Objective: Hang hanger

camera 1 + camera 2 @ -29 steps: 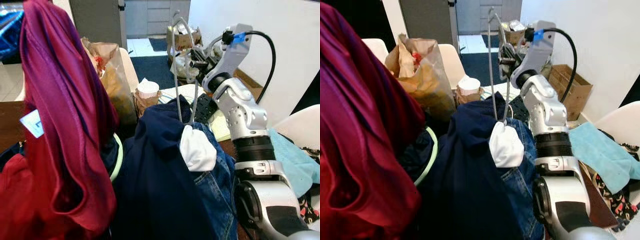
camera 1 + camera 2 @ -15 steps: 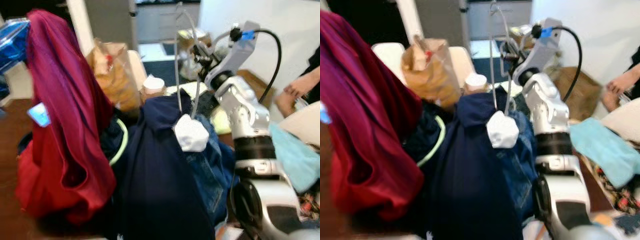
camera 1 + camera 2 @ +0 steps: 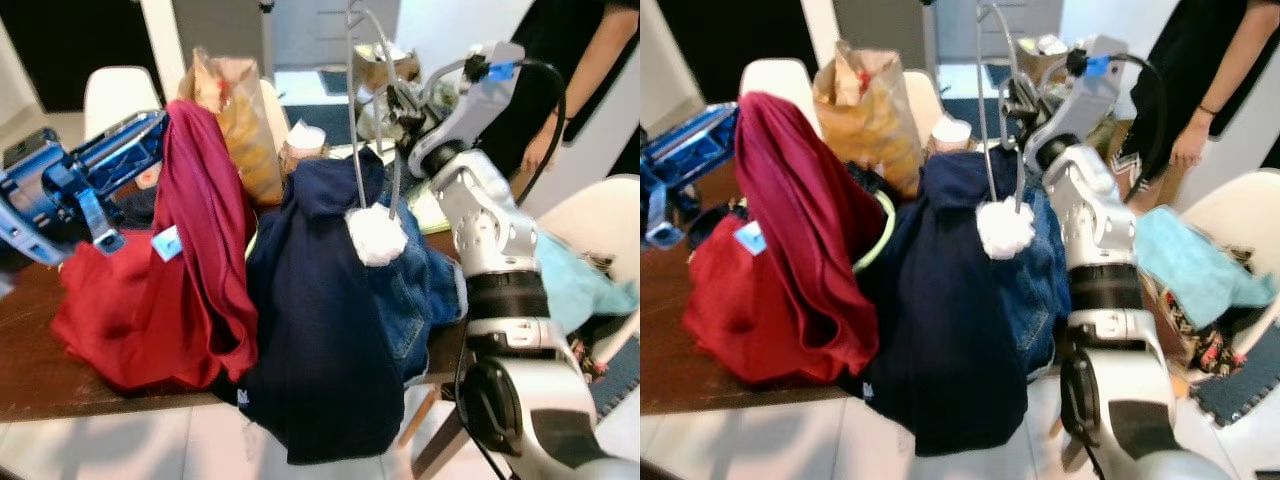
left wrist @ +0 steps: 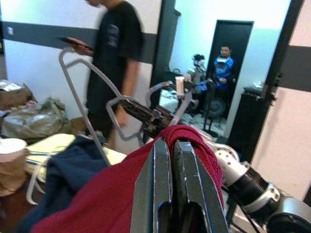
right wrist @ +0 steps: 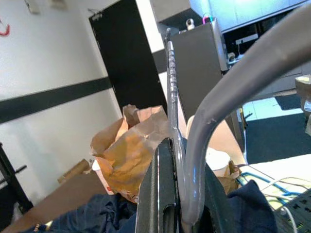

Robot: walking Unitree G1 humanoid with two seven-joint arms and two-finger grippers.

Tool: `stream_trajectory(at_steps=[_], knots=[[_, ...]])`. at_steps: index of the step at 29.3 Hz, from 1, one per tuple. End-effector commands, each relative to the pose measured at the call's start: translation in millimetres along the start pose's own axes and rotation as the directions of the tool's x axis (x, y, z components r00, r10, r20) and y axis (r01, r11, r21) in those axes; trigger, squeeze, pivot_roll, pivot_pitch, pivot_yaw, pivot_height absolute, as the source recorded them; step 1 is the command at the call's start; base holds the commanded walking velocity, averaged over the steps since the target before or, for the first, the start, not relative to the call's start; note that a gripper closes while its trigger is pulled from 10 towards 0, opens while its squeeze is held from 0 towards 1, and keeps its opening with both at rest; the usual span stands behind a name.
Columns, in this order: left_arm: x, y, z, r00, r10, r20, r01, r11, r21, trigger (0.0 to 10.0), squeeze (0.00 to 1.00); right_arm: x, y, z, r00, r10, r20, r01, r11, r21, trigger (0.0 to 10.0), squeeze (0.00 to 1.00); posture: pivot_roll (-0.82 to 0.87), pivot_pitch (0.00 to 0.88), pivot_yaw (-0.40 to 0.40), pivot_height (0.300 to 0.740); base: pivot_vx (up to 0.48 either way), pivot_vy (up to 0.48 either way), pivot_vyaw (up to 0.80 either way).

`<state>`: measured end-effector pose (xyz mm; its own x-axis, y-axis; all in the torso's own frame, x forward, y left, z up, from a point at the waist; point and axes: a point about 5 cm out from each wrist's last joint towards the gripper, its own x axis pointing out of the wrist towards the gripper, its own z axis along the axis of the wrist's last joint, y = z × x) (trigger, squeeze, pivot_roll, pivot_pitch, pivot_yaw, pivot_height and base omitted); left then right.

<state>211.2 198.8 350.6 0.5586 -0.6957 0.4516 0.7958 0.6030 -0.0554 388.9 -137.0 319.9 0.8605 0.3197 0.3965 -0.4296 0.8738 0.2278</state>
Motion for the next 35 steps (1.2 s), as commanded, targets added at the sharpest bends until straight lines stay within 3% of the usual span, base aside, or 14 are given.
stream_trajectory(at_steps=[1,13,18,19,21,23,25,27,29,30,31,32,34,35], knots=[[1.9,-3.7,-0.6,1.000,-0.014,0.020,0.014,1.000,0.003,10.0,0.00,-0.5,-0.7,-5.3,1.000,0.002,-0.024,-0.001,1.000,0.022,10.0,0.00,0.04,0.000,-0.004,0.736,-0.352,0.000,-0.51],[11.5,-9.3,-6.2,0.999,-0.032,0.038,0.033,0.999,-0.014,10.0,0.00,-1.2,-1.0,-5.0,1.000,0.004,-0.023,-0.004,1.000,0.019,10.0,0.00,0.03,0.000,-0.001,0.736,-0.354,0.000,-0.76],[16.1,3.9,5.7,0.991,0.100,0.091,-0.106,0.992,0.066,10.0,0.00,-1.5,1.1,-5.6,1.000,0.019,-0.018,-0.018,0.999,0.028,10.0,0.00,0.03,0.000,-0.002,0.736,-0.190,0.000,0.00],[14.5,19.6,16.9,0.968,0.216,0.131,-0.232,0.965,0.120,10.0,0.00,-1.8,1.0,-5.9,1.000,0.019,-0.020,-0.018,0.999,0.026,10.0,0.00,0.03,0.000,-0.003,0.736,0.000,0.000,0.00],[14.5,19.6,16.9,0.968,0.216,0.131,-0.232,0.965,0.120,10.0,0.00,-1.8,1.0,-5.9,1.000,0.019,-0.020,-0.018,0.999,0.026,10.0,0.00,0.03,0.000,-0.003,0.736,0.000,0.000,0.00],[7.4,41.5,41.2,0.904,0.367,0.218,-0.410,0.890,0.201,10.0,0.00,-2.3,0.7,-6.3,1.000,0.018,-0.023,-0.017,1.000,0.023,10.0,0.00,0.03,0.000,-0.001,0.736,0.000,0.000,0.00],[5.0,43.5,54.5,0.890,0.377,0.255,-0.434,0.872,0.225,10.0,0.00,-2.6,0.2,-6.5,1.000,0.017,-0.024,-0.016,1.000,0.023,10.0,0.00,0.03,0.000,-0.002,0.736,0.000,0.000,0.00],[7.3,38.6,63.7,0.897,0.347,0.274,-0.413,0.879,0.237,10.0,0.00,-3.0,-0.4,-6.9,1.000,0.015,-0.025,-0.015,1.000,0.022,10.0,0.00,0.03,0.000,0.000,0.736,0.000,0.000,0.00],[18.3,20.4,67.9,0.937,0.230,0.264,-0.292,0.929,0.225,10.0,0.00,-3.1,-0.9,-8.2,0.999,0.010,-0.031,-0.009,1.000,0.017,10.0,0.00,0.03,0.000,-0.001,0.736,0.000,0.000,0.00],[18.3,20.4,67.9,0.937,0.230,0.264,-0.292,0.929,0.225,10.0,0.00,-3.1,-0.9,-8.2,0.999,0.010,-0.031,-0.009,1.000,0.017,10.0,0.00,0.03,0.000,-0.001,0.736,0.000,0.000,0.00],[24.0,8.3,62.8,0.962,0.142,0.232,-0.194,0.956,0.220,10.0,0.00,-2.9,-0.6,-9.1,0.999,0.007,-0.036,-0.007,1.000,0.011,10.0,0.00,0.03,0.000,-0.002,0.736,0.000,0.000,-0.80],[24.0,8.3,62.8,0.962,0.142,0.232,-0.194,0.956,0.220,10.0,0.00,-2.9,-0.6,-9.1,0.999,0.007,-0.036,-0.007,1.000,0.011,10.0,0.00,0.03,0.000,-0.002,0.736,0.000,0.000,-0.80],[29.6,-14.1,40.2,0.990,-0.034,0.138,0.008,0.983,0.185,10.0,0.00,-2.8,-1.5,-9.9,0.999,-0.005,-0.044,0.005,1.000,-0.002,10.0,0.00,0.03,0.000,-0.005,0.736,0.000,0.000,-0.79],[29.6,-14.1,40.2,0.990,-0.034,0.138,0.008,0.983,0.185,10.0,0.00,-2.8,-1.5,-9.9,0.999,-0.005,-0.044,0.005,1.000,-0.002,10.0,0.00,0.03,0.000,-0.005,0.736,0.000,0.000,-0.80]])
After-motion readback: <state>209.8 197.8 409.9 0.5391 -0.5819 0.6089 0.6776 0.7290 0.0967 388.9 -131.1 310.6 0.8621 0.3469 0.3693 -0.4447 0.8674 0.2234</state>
